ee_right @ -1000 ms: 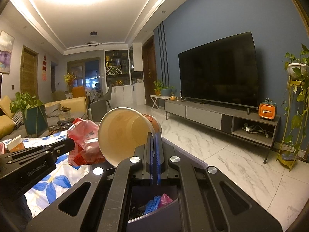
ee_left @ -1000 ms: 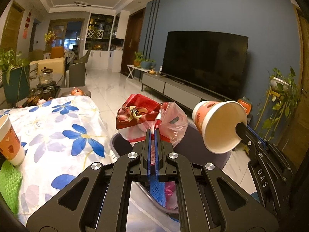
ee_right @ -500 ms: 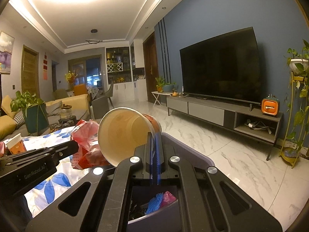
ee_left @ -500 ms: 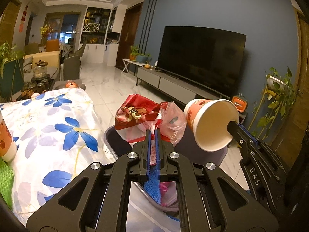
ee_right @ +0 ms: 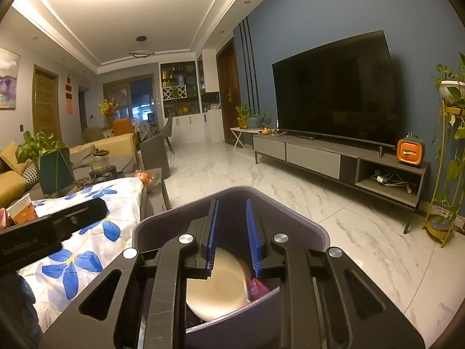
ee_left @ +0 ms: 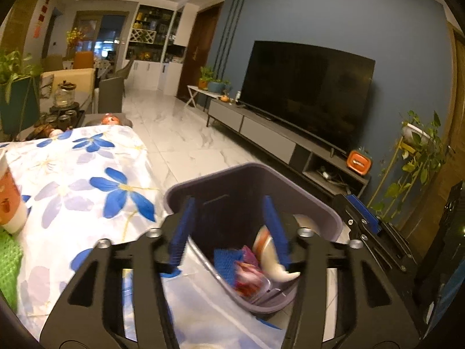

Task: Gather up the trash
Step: 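Open both grippers to drop the cup and wrapper into the grey bin, then move both tools back over the trash on the table, then grasp the green foam net with the left gripper while the right gripper grasps a white-orange paper cup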

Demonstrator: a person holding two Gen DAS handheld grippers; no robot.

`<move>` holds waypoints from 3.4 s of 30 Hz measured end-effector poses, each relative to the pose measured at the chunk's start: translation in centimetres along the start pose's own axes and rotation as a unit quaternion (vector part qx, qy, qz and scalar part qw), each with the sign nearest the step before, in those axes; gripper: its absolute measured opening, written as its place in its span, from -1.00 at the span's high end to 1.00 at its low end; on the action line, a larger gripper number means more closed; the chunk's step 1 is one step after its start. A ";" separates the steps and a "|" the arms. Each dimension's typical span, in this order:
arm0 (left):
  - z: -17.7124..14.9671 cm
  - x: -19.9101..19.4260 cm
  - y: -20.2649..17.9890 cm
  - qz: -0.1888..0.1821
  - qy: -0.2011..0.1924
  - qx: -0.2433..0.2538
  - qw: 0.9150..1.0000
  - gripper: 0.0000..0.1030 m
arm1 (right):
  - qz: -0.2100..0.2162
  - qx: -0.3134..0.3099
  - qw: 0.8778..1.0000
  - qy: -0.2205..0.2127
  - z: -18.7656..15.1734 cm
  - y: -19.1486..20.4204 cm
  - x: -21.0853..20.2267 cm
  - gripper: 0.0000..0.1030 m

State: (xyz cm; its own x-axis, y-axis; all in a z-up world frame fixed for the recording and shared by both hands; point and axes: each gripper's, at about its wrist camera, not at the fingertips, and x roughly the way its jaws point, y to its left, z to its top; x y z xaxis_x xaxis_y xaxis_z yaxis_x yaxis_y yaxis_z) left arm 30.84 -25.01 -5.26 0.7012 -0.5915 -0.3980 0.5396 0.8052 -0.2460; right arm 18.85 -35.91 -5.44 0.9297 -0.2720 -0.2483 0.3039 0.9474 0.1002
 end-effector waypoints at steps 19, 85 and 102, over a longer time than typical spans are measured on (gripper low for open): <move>-2.6 -11.8 3.9 0.120 -0.095 -0.037 0.988 -0.81 | 0.020 -0.001 0.999 -0.032 -0.2 2.1 -6.0 -0.42; -5.1 -27.6 19.5 0.249 -0.127 -0.132 0.951 0.82 | 0.194 -0.041 0.980 0.009 0.2 22.5 -5.1 -0.47; -3.1 -27.4 23.3 0.277 -0.154 -0.136 0.939 0.82 | 0.180 -0.105 0.977 0.052 0.2 30.3 1.9 0.08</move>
State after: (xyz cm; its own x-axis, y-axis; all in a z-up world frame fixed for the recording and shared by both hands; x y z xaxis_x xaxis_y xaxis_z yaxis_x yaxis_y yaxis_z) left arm 22.80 10.06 -2.80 0.9631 -0.0295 -0.2677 -0.0572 0.9490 -0.3101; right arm 29.82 -7.75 -2.69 0.9389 0.0937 -0.3312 -0.0985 0.9951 0.0022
